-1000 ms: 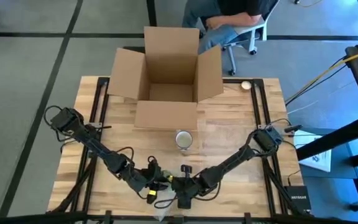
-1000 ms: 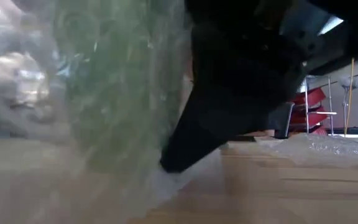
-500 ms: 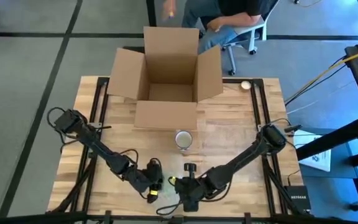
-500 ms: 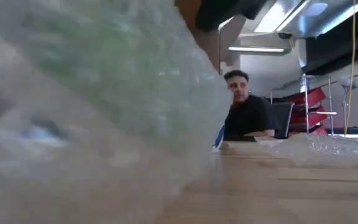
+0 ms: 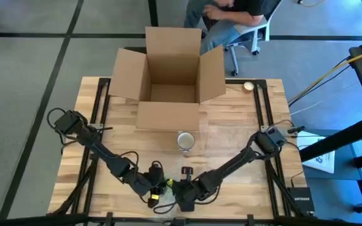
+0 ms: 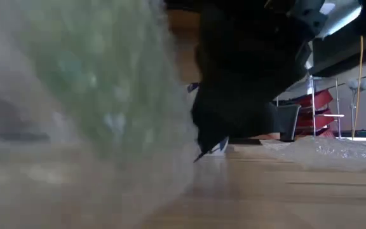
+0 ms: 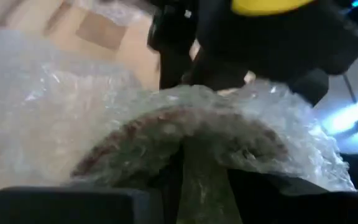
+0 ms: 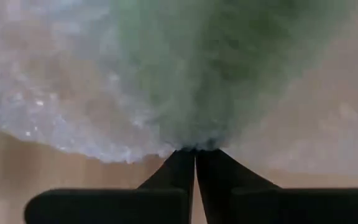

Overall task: Wrap mug
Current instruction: Wrap the green mug with the left side transparent bubble wrap

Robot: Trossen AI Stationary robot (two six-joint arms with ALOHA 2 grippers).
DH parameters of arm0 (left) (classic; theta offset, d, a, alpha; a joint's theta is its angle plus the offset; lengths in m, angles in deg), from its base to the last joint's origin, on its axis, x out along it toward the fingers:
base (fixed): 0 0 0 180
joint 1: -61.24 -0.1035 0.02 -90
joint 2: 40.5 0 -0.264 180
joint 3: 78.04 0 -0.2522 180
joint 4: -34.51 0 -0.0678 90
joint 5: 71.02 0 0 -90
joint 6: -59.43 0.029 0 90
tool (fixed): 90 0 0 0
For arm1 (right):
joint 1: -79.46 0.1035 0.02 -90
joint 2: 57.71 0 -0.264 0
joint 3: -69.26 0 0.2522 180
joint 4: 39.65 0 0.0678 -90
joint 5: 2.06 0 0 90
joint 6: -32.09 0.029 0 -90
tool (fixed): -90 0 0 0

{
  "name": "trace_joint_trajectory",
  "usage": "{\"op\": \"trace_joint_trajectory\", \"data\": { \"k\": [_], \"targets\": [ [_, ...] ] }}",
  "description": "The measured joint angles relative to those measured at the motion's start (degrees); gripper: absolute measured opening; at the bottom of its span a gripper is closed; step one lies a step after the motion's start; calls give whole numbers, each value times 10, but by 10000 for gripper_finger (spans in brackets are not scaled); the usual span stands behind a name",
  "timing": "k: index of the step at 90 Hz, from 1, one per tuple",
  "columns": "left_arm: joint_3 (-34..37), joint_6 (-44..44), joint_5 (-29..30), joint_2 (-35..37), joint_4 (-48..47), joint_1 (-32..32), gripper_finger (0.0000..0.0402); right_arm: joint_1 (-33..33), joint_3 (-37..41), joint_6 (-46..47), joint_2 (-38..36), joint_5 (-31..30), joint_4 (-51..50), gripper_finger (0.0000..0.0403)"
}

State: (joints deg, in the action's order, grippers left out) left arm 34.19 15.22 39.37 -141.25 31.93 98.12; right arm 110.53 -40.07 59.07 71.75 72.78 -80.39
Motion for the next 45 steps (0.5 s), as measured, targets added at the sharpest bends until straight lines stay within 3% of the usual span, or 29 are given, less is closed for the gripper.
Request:
{"op": "trace_joint_trajectory", "data": {
  "k": [27,45],
  "targets": [
    [-5,-31,0,2,-50,-2,105,-15,-1,-5,14,-8,7,1],
    [-5,-31,-5,2,-61,-3,105,-13,-3,0,-4,-7,-63,1]
  ]
}}
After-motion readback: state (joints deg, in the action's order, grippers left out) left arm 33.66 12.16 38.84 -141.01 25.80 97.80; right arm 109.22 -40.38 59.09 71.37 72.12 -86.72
